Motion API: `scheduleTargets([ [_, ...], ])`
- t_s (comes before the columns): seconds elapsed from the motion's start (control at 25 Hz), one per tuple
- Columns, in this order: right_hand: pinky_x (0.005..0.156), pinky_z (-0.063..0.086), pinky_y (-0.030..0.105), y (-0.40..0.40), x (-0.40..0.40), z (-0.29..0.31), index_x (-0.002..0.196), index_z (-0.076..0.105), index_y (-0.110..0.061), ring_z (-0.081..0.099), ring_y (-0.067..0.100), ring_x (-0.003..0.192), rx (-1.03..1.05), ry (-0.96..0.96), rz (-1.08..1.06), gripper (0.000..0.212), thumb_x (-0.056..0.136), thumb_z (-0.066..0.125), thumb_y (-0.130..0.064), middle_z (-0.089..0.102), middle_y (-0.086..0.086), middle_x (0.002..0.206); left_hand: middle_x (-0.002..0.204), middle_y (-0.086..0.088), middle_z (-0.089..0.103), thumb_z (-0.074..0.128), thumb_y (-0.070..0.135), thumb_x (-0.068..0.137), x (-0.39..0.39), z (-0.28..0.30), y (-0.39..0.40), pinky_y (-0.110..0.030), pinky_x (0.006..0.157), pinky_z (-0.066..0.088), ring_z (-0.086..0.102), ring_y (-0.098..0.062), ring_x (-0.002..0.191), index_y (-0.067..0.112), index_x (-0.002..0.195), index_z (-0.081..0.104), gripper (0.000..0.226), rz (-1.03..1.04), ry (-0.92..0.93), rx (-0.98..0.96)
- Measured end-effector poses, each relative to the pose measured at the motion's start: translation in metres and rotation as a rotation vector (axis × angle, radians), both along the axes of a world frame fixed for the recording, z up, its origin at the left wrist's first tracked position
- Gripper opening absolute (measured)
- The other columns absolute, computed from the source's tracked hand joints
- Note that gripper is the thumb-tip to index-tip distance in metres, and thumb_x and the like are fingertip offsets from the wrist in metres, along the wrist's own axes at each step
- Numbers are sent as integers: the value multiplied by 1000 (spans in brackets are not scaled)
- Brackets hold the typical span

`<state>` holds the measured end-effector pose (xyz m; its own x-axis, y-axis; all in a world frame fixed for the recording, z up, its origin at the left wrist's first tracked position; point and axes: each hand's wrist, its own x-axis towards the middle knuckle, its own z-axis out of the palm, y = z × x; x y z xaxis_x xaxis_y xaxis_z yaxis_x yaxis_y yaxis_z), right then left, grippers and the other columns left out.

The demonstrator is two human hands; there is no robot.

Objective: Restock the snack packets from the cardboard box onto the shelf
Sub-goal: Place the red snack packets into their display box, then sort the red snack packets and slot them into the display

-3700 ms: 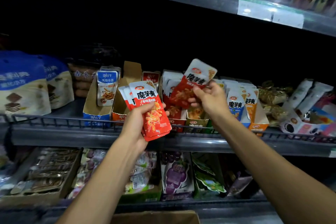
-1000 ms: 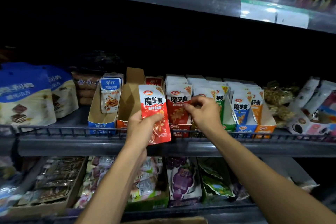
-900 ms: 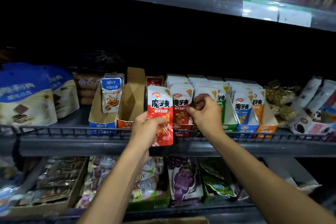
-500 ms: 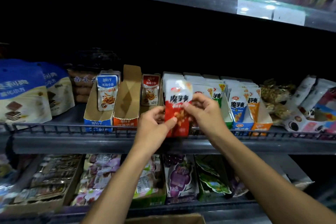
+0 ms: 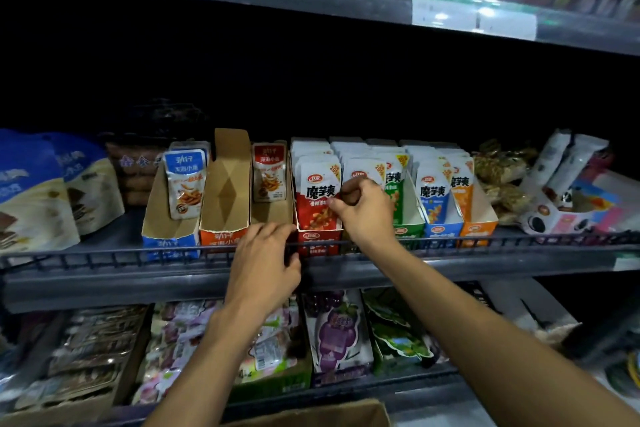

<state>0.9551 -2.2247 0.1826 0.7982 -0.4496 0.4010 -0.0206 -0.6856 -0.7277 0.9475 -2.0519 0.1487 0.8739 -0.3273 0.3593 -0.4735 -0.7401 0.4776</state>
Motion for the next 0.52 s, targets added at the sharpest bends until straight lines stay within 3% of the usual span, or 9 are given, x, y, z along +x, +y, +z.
scheduleTargets([
  [0.24,94,45,34,17,-49,-23,106,45,-28,49,11,106,-57,-148,-102,24,88,61,-25,48,-10,109,161,0,26,59,24,92,-13,-19,14,-42,123,14,16,-20,149,25,155,27,70,7,-35,-17],
  [0.32,90,41,29,28,-80,-59,104,47,-26,49,12,104,-8,-157,-82,22,88,60,-22,49,-7,109,161,1,26,59,23,92,-31,-33,18,-41,124,12,16,-20,149,24,154,27,70,65,-45,-88],
  [0.4,84,44,31,39,-112,-112,100,50,-25,54,15,96,68,-22,-51,20,86,62,-17,56,-2,105,157,-2,35,60,19,91,-53,-53,23,-38,122,19,26,-22,145,19,151,35,65,94,-22,-134],
  [0.52,83,49,32,40,-158,-220,96,62,-18,63,23,91,336,469,33,13,85,67,-12,67,6,98,143,-9,52,63,18,83,-83,-114,36,-38,111,36,46,-30,130,15,142,48,61,29,180,50],
])
